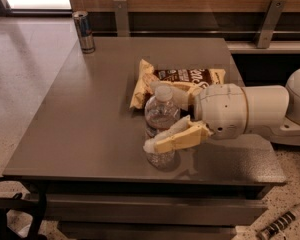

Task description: Move water bottle near redbull can

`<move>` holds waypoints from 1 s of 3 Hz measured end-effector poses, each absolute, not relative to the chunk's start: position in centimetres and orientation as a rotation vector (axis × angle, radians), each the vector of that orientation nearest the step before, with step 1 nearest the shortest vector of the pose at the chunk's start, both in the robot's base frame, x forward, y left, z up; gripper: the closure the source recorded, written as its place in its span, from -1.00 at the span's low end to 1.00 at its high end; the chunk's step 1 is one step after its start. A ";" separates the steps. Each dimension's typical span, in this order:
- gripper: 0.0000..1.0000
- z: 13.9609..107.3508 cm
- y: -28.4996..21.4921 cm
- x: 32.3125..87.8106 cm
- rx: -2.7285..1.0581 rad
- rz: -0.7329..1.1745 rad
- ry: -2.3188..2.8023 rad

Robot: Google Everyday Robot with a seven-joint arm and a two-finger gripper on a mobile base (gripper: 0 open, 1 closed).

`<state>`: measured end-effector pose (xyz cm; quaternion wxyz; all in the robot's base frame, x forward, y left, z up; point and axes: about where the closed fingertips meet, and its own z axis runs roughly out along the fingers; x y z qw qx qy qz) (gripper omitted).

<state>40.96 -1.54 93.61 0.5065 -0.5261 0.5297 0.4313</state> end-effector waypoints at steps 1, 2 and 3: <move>-0.08 93.4 -1.1 40.9 -1.271 1.038 1.268; 0.37 93.5 -1.0 40.8 -1.275 1.040 1.267; 0.86 93.6 -0.8 40.8 -1.281 1.040 1.265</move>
Offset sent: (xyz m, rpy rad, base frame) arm -0.0001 0.0038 -0.0021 0.0039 -0.0074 0.0023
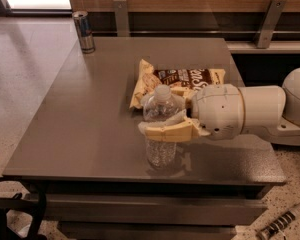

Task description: Move water bottle near redbull can

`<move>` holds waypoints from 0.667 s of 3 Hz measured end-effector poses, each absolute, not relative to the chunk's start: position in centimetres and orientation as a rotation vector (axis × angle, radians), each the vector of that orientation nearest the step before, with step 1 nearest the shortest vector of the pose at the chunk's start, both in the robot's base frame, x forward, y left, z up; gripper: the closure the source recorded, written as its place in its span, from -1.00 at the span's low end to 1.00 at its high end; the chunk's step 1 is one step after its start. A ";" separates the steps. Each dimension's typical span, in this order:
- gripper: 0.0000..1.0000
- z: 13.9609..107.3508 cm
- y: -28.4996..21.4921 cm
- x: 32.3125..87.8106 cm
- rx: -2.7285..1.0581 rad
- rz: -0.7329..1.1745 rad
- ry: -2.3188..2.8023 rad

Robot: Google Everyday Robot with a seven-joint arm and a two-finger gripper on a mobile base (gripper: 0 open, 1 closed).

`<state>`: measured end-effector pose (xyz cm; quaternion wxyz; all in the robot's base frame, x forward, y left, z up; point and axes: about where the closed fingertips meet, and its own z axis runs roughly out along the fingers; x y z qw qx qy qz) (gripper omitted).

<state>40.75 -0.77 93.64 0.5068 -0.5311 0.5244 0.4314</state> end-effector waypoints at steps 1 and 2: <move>1.00 93.7 -0.6 40.7 -1.284 1.041 1.263; 1.00 94.5 -0.9 41.2 -1.263 1.029 1.287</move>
Offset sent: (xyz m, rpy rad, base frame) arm 0.0147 -0.0111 0.0179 -0.0063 0.0302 -0.0690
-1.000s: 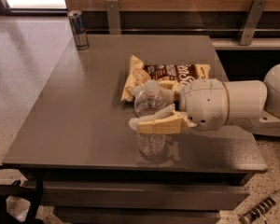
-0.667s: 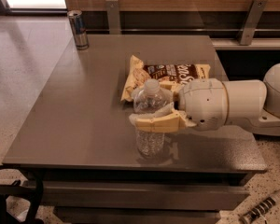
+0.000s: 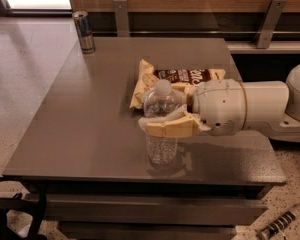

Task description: Move water bottle near redbull can

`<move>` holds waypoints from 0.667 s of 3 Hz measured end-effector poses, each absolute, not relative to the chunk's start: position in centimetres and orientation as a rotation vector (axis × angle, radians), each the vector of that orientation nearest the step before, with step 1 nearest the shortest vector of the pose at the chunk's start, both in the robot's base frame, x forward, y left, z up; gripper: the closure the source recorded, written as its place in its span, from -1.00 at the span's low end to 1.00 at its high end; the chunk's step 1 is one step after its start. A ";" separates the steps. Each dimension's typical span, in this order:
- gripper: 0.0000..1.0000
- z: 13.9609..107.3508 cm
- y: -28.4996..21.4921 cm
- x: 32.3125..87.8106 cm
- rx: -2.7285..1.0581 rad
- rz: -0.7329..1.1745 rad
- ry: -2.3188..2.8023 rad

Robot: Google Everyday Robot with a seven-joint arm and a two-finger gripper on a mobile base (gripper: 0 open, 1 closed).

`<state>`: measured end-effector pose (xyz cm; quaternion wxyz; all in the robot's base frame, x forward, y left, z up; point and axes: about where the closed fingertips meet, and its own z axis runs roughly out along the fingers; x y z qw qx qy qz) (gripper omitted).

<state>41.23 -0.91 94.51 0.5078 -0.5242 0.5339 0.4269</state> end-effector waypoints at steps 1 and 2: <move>1.00 96.6 -2.5 43.1 -1.200 1.001 1.331; 1.00 98.7 -4.4 46.6 -1.136 0.984 1.385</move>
Offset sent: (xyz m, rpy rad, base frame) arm 0.1031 -0.0640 0.0709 0.0201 0.1061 -0.2116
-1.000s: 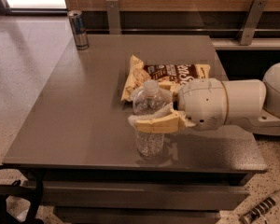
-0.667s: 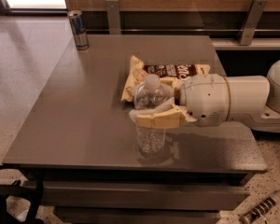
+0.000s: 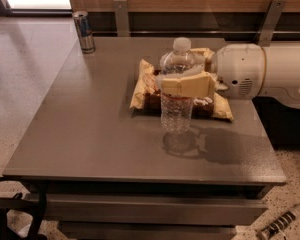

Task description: Move water bottle near redbull can

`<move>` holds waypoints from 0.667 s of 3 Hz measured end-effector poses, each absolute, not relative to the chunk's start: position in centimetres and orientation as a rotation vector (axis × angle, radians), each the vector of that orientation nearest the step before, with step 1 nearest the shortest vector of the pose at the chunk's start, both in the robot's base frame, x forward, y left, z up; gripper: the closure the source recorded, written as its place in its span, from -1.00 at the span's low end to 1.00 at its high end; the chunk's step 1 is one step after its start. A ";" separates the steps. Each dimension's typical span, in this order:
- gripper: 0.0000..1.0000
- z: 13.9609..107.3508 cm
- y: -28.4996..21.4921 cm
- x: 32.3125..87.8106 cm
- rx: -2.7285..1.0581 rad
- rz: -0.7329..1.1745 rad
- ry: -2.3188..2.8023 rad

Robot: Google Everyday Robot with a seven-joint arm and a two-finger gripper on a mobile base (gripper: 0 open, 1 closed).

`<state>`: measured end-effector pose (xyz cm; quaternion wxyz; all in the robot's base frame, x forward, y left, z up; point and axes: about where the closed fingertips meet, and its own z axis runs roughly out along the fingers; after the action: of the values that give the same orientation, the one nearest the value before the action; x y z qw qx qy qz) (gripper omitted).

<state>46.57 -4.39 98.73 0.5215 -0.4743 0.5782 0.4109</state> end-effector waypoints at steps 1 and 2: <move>1.00 100.7 -5.3 50.9 -1.106 0.971 1.426; 1.00 102.6 -4.8 56.0 -1.089 0.928 1.469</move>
Offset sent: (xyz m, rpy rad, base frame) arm 0.1719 0.0058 0.0589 -0.0882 0.0453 -0.1570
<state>56.01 -4.77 102.62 0.5190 -0.4539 0.6124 0.3868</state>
